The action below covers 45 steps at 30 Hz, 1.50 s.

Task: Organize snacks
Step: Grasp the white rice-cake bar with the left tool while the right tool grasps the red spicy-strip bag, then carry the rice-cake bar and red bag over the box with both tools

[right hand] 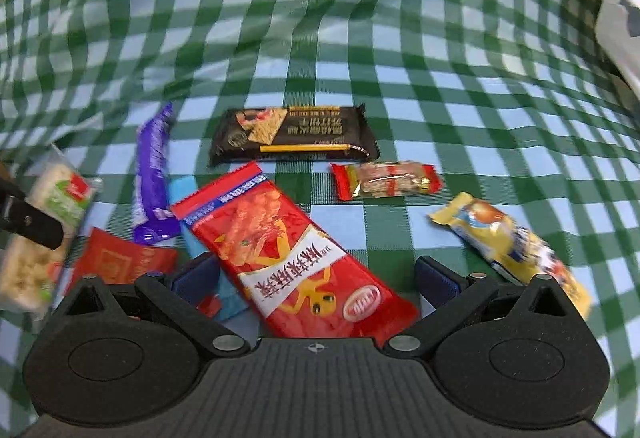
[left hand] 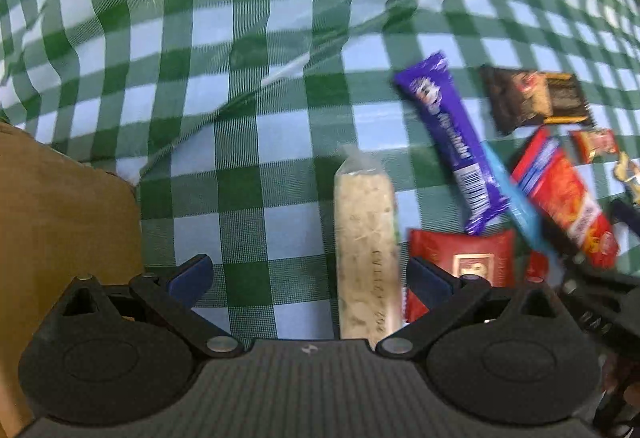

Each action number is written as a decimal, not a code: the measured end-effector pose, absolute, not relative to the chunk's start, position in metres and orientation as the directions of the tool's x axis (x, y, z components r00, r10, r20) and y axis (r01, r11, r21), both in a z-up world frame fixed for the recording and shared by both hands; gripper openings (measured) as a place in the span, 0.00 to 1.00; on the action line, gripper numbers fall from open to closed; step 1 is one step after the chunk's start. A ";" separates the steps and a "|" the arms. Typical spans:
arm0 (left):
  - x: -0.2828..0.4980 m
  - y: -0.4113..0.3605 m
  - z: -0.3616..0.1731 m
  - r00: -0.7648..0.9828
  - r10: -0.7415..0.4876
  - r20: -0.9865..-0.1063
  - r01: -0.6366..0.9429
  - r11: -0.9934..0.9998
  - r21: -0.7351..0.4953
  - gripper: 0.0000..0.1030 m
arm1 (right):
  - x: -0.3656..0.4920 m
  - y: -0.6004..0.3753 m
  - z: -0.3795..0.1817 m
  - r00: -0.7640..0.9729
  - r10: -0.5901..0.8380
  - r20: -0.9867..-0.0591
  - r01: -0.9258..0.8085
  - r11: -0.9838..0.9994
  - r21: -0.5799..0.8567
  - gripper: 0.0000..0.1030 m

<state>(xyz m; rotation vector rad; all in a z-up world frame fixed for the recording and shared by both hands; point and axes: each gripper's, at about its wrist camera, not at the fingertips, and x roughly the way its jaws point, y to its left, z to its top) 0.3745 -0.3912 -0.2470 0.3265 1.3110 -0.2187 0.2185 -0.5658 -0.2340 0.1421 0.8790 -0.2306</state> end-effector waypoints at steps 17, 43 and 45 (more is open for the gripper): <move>0.308 -0.365 -0.193 0.348 -0.173 -0.921 0.393 0.919 -0.024 0.30 | 0.185 -0.547 -0.218 0.660 -0.207 -0.722 0.316 0.949 0.017 0.47; 0.078 -0.074 -0.017 0.547 -0.229 -0.805 0.250 0.963 -0.104 0.30 | -0.008 -0.299 -0.037 0.826 0.106 -0.554 0.122 0.925 0.359 0.47; 0.064 -0.044 -0.016 0.554 -0.209 -0.806 0.213 0.971 -0.105 0.30 | -0.016 -0.275 -0.036 0.813 0.152 -0.562 0.078 0.928 0.364 0.47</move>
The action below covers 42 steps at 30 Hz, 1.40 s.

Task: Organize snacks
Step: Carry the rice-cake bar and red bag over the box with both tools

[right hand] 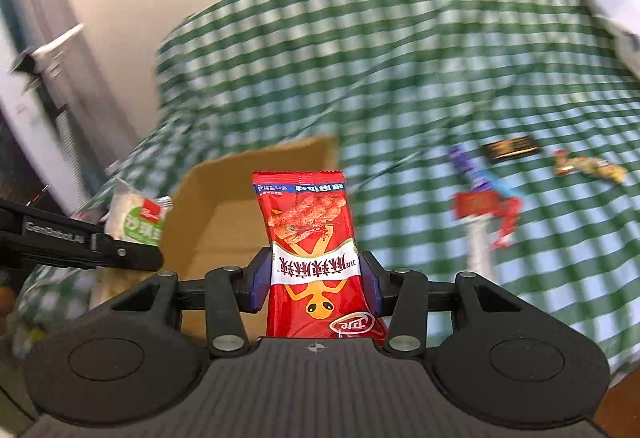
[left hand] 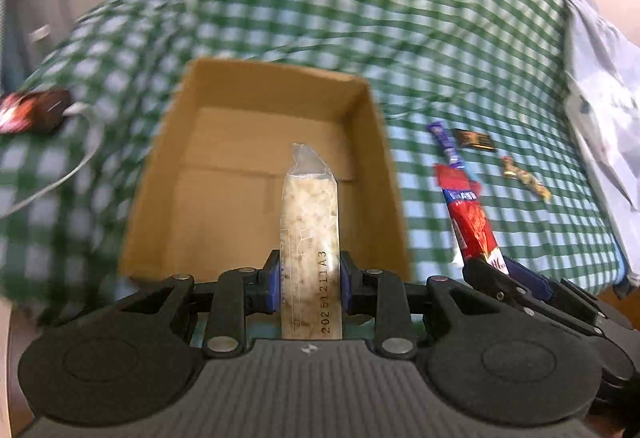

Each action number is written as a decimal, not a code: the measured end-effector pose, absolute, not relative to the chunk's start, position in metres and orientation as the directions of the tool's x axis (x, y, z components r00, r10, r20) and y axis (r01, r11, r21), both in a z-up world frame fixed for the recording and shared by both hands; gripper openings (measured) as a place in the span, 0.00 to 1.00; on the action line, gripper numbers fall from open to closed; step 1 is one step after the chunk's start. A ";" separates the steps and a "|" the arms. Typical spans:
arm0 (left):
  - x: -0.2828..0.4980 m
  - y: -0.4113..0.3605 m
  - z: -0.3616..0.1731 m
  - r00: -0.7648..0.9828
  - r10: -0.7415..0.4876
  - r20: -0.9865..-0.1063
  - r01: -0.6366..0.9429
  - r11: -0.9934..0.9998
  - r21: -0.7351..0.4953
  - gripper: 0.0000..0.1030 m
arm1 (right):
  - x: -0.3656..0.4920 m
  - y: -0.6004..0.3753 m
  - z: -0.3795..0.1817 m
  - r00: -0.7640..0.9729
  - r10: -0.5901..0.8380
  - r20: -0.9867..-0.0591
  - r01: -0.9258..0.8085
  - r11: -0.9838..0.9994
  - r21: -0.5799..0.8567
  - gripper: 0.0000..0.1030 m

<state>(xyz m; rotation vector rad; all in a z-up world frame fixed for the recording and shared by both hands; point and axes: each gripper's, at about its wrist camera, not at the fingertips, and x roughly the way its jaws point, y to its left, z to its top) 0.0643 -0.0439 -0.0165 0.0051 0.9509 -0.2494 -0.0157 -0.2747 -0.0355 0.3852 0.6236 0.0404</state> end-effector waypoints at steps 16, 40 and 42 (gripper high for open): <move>0.011 0.023 -0.014 0.593 -0.222 -0.774 0.172 0.974 -0.147 0.30 | -0.047 -0.178 -0.005 0.780 0.200 -0.593 -0.027 0.957 0.287 0.47; 0.008 0.021 -0.012 0.595 -0.223 -0.772 0.162 0.974 -0.157 0.30 | -0.057 -0.181 -0.005 0.776 0.186 -0.602 -0.019 0.962 0.272 0.47; 0.011 0.022 -0.011 0.594 -0.219 -0.774 0.154 0.975 -0.157 0.30 | -0.055 -0.182 -0.005 0.774 0.180 -0.607 -0.012 0.963 0.270 0.47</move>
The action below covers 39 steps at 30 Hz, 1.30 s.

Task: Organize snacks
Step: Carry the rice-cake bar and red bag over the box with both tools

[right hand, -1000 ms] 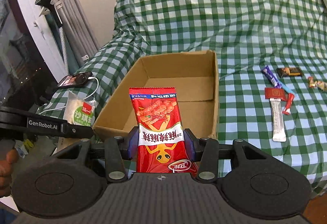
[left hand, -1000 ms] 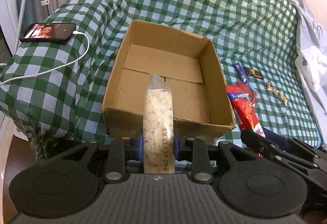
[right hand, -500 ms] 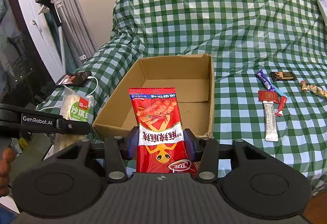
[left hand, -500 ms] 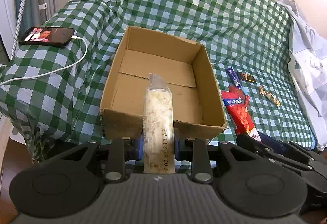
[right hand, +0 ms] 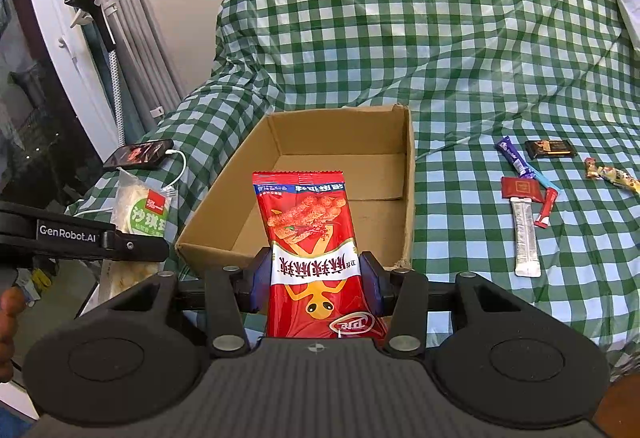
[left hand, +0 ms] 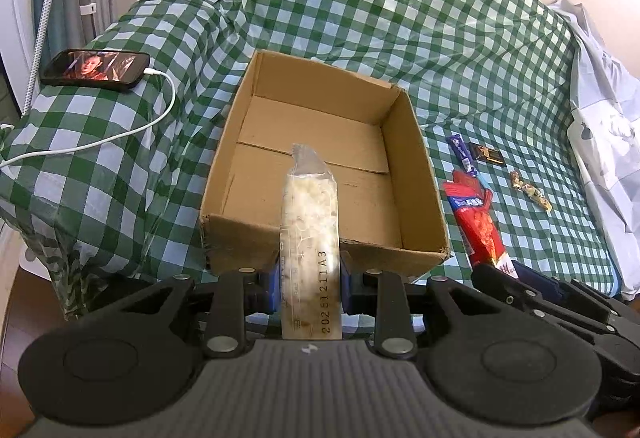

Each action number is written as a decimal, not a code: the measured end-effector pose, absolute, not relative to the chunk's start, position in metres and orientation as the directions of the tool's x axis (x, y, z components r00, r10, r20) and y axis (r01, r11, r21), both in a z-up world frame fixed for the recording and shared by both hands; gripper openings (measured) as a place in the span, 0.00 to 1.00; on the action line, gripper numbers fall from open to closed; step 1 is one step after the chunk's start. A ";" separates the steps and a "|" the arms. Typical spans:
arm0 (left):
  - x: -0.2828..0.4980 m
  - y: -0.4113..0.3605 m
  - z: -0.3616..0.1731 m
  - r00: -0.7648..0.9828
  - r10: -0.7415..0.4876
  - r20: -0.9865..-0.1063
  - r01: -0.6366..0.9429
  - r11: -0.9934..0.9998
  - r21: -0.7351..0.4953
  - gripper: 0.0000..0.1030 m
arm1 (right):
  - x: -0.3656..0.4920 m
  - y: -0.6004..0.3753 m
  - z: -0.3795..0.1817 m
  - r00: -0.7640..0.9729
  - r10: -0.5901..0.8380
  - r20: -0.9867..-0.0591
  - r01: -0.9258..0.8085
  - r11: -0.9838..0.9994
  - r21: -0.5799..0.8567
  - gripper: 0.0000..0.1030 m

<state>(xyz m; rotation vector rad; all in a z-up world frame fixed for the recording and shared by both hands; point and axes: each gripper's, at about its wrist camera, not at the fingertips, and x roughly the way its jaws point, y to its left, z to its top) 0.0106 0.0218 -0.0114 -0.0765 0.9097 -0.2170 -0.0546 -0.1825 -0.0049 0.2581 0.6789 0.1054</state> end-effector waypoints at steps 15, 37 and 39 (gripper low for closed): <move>0.051 0.024 -0.012 0.607 -0.178 -0.775 0.121 0.984 -0.132 0.30 | -0.020 -0.180 -0.007 0.766 0.171 -0.620 -0.008 0.966 0.257 0.47; 0.155 -0.002 -0.051 0.551 -0.150 -0.821 0.124 0.988 -0.097 0.30 | 0.075 -0.190 -0.049 0.723 0.172 -0.669 0.019 0.963 0.267 0.47; 0.162 -0.002 -0.056 0.545 -0.145 -0.826 0.122 0.988 -0.093 0.30 | 0.083 -0.191 -0.054 0.718 0.177 -0.673 0.021 0.961 0.274 0.47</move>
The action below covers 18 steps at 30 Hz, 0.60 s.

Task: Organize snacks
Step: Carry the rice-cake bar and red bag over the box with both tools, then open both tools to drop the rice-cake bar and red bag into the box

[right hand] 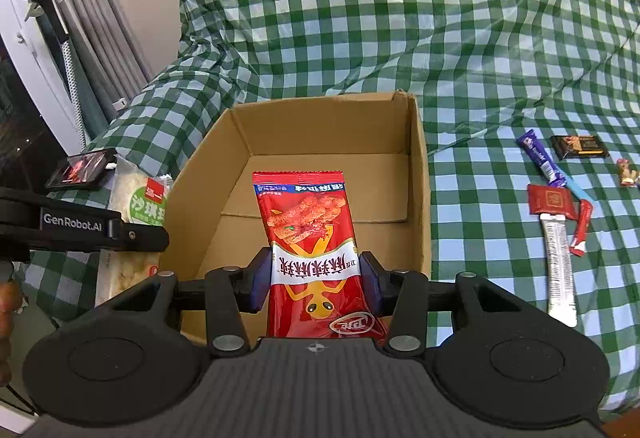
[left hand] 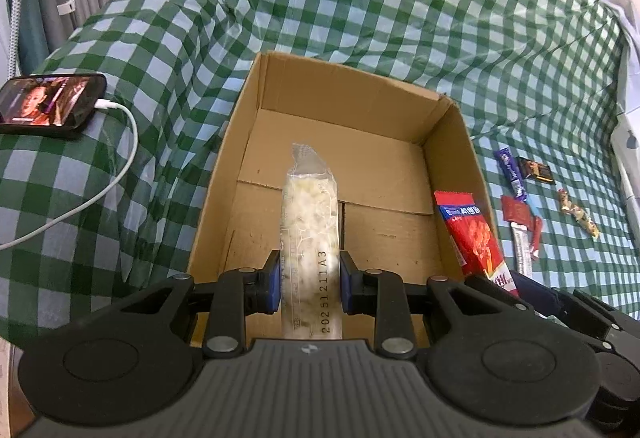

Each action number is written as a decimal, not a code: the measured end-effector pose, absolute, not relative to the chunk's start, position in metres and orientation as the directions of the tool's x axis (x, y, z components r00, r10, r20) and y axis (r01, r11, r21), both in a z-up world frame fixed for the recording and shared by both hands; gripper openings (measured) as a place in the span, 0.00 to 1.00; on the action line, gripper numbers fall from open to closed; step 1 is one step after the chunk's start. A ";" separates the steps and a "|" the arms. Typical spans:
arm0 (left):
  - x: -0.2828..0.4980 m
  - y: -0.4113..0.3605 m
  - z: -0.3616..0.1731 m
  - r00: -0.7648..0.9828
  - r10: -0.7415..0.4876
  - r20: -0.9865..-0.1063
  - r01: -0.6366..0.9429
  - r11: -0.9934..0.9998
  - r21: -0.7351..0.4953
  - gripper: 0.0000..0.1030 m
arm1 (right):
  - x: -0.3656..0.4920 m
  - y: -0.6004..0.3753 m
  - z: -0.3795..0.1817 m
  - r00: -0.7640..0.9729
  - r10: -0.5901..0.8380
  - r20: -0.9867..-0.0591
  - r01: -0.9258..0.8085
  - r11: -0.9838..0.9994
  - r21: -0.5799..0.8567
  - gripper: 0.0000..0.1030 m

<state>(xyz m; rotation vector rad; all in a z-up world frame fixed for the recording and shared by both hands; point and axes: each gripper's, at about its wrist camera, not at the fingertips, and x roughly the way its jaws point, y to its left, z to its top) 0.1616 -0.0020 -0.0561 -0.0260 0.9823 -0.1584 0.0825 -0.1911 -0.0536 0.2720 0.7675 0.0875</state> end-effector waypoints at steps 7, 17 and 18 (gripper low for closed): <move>0.182 -0.006 -0.075 0.518 -0.137 -0.844 0.118 0.989 -0.087 0.30 | 0.102 -0.195 -0.069 0.703 0.190 -0.686 0.018 0.959 0.284 0.47; 0.210 -0.016 -0.097 0.501 -0.097 -0.860 0.121 0.992 -0.041 0.30 | 0.126 -0.199 -0.085 0.689 0.200 -0.697 0.028 0.953 0.302 0.47; 0.211 -0.017 -0.098 0.499 -0.093 -0.862 0.119 0.992 -0.038 0.30 | 0.129 -0.198 -0.086 0.688 0.201 -0.698 0.031 0.952 0.304 0.47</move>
